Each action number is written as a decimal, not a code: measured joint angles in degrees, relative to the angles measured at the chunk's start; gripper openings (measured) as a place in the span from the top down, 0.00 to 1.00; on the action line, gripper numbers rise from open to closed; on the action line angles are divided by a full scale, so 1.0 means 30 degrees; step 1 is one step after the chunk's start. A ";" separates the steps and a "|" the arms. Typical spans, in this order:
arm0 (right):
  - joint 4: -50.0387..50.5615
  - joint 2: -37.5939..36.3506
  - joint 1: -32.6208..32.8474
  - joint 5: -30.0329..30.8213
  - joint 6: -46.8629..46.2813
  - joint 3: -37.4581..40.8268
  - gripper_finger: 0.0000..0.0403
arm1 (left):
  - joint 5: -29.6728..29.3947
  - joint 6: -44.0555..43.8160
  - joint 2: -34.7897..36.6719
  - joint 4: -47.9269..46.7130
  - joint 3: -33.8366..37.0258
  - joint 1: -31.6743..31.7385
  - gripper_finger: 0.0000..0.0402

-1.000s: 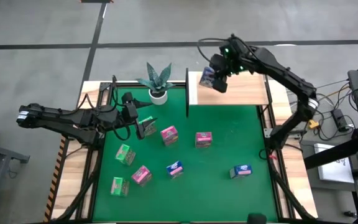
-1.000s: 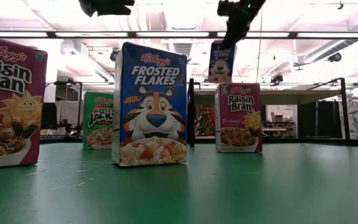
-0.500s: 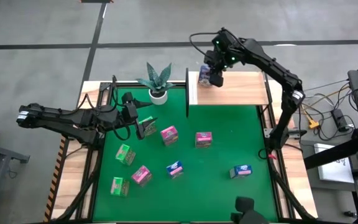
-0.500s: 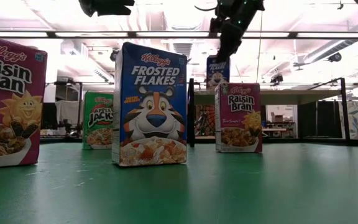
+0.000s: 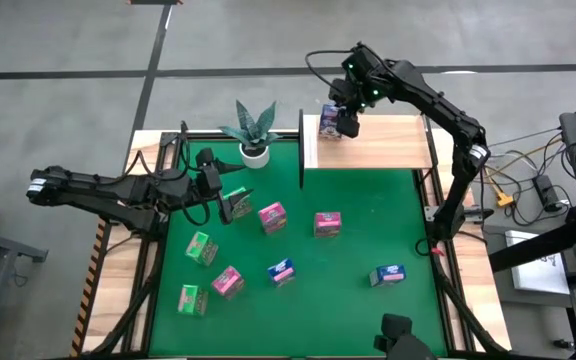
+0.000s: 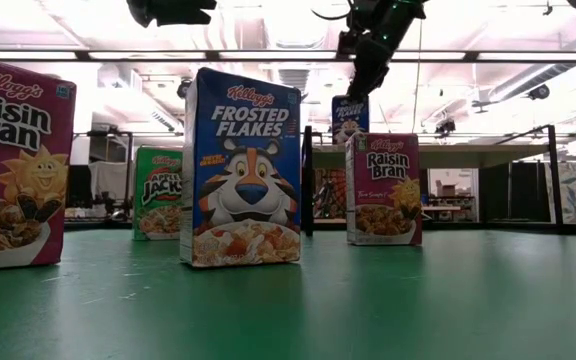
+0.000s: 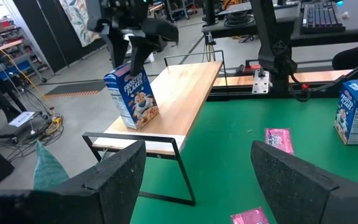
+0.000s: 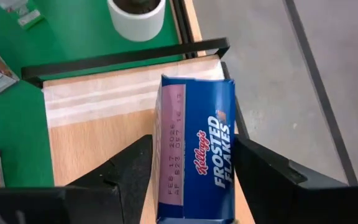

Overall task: Stack cereal on shelf
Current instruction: Put the top blue cereal box on the shelf

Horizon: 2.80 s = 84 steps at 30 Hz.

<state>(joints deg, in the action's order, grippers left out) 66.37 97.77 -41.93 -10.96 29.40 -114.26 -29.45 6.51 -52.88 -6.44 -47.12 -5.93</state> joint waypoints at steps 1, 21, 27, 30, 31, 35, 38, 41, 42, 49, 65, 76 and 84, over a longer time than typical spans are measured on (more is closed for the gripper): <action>0.0009 -0.0052 -0.0001 0.0007 -0.0106 -0.0181 0.48 | 0.0000 -0.0062 0.0000 0.0000 -0.0003 0.0000 0.32; -0.0922 -0.4444 0.5458 0.1276 -0.3924 0.2702 0.82 | 0.0015 -0.0015 0.0167 0.1355 0.1155 0.0000 0.32; -0.4441 -0.5558 0.6469 0.4678 -0.4320 0.8055 0.96 | 0.0022 0.0225 0.0160 0.1290 0.1155 0.0000 0.32; -0.7091 -0.5892 0.6476 0.5460 -0.4340 1.0601 0.98 | 0.0022 0.0254 0.0160 0.1258 0.1155 0.0000 0.32; -0.7815 -0.5918 0.6474 0.5808 -0.4330 1.1293 0.98 | 0.0022 0.0254 0.0160 0.1217 0.1155 0.0000 0.32; -1.0151 -0.5860 0.6352 0.8303 -0.3919 1.3458 0.98 | 0.0022 0.0254 0.0160 0.1166 0.1155 0.0000 0.32; -1.1526 -0.5684 0.6225 0.9702 -0.3397 1.4349 0.98 | 0.0022 0.0254 0.0160 0.1129 0.1155 0.0000 0.32; -1.2395 -0.5461 0.5979 1.0236 -0.2946 1.4726 0.98 | 0.0020 0.0310 0.0160 0.1129 0.1155 0.0000 0.32; -1.2563 -0.5391 0.5871 1.0295 -0.2888 1.4746 0.98 | 0.0022 0.0328 0.0160 0.1129 0.1155 0.0000 0.32; -1.3160 -0.5274 0.4947 1.0695 -0.1981 1.4755 0.98 | 0.0022 0.0378 0.0160 0.1129 0.1155 0.0000 0.32; -1.3983 -0.5267 0.4370 1.0513 -0.1317 1.4763 0.98 | 0.0022 0.0385 0.0160 0.1137 0.1155 0.0000 0.32; -1.4912 -0.4611 0.4234 1.0163 -0.0949 1.4806 0.98 | 0.0022 0.0385 0.0160 0.1137 0.1151 0.0000 0.32; -1.4797 -0.4189 0.4210 1.0673 -0.0323 1.4799 0.98 | 0.0022 0.0385 0.0160 0.1137 0.1148 0.0000 0.32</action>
<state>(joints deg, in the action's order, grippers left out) 21.98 85.21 -29.30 21.06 28.43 -69.87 -29.39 7.66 -52.40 -3.03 -43.68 -5.93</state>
